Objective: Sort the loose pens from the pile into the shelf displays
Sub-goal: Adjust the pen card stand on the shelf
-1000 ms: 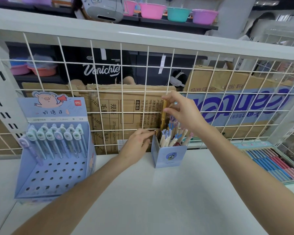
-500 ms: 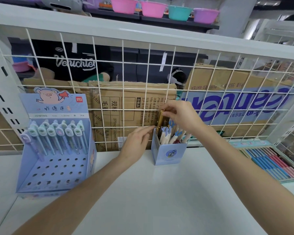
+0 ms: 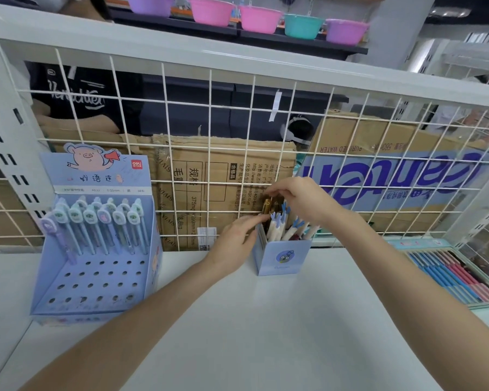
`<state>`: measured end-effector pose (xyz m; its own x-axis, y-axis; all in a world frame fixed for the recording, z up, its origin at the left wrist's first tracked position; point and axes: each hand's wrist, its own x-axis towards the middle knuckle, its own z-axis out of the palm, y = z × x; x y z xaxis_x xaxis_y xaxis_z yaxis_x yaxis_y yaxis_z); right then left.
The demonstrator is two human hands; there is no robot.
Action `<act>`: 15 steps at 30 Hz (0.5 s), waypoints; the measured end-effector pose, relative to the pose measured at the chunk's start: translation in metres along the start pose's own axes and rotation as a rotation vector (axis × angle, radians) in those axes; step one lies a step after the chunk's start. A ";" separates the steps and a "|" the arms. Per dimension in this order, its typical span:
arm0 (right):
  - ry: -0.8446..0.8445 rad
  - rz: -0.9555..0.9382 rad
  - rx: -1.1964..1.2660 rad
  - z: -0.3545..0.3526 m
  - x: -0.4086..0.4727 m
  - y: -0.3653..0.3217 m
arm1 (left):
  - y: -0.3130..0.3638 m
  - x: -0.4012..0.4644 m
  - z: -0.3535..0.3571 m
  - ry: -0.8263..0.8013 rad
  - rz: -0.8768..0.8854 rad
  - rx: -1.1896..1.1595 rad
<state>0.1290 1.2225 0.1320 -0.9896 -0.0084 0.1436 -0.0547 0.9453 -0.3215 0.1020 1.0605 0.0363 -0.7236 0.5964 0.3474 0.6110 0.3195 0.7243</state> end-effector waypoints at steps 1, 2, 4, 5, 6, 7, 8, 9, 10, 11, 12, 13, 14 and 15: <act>0.031 -0.020 -0.015 0.000 -0.001 0.000 | -0.002 0.000 0.000 -0.007 0.042 0.054; 0.049 -0.052 -0.058 -0.001 -0.002 0.000 | -0.003 0.000 0.000 -0.011 0.090 0.114; 0.038 -0.123 -0.199 0.000 -0.003 0.001 | -0.005 -0.001 0.001 -0.038 0.141 0.218; 0.032 -0.138 -0.260 0.001 -0.004 0.002 | -0.004 -0.001 0.001 -0.054 0.138 0.264; 0.034 -0.137 -0.302 0.001 -0.006 0.002 | -0.004 -0.002 0.000 -0.068 0.130 0.305; 0.037 -0.132 -0.327 0.001 -0.007 0.002 | -0.004 -0.004 0.000 -0.070 0.133 0.332; 0.035 -0.126 -0.340 0.000 -0.008 0.002 | -0.003 -0.006 -0.001 -0.053 0.140 0.347; 0.025 -0.119 -0.341 -0.002 -0.009 0.001 | -0.003 -0.009 -0.002 -0.029 0.148 0.353; 0.008 -0.109 -0.335 -0.003 -0.009 0.000 | -0.002 -0.011 -0.005 -0.014 0.132 0.360; -0.012 -0.098 -0.327 -0.005 -0.008 -0.001 | -0.001 -0.013 -0.007 -0.010 0.098 0.368; -0.030 -0.090 -0.322 -0.006 -0.006 -0.002 | -0.001 -0.015 -0.010 -0.002 0.063 0.374; -0.045 -0.084 -0.318 -0.007 -0.006 -0.003 | 0.000 -0.017 -0.013 0.014 0.046 0.374; -0.055 -0.080 -0.312 -0.008 -0.006 -0.004 | 0.001 -0.019 -0.016 0.031 0.032 0.378; -0.060 -0.079 -0.306 -0.009 -0.006 -0.005 | 0.003 -0.022 -0.020 0.041 0.012 0.388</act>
<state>0.1368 1.2206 0.1406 -0.9905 -0.0961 0.0985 -0.0979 0.9951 -0.0137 0.1135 1.0333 0.0427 -0.7228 0.5746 0.3838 0.6901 0.5717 0.4438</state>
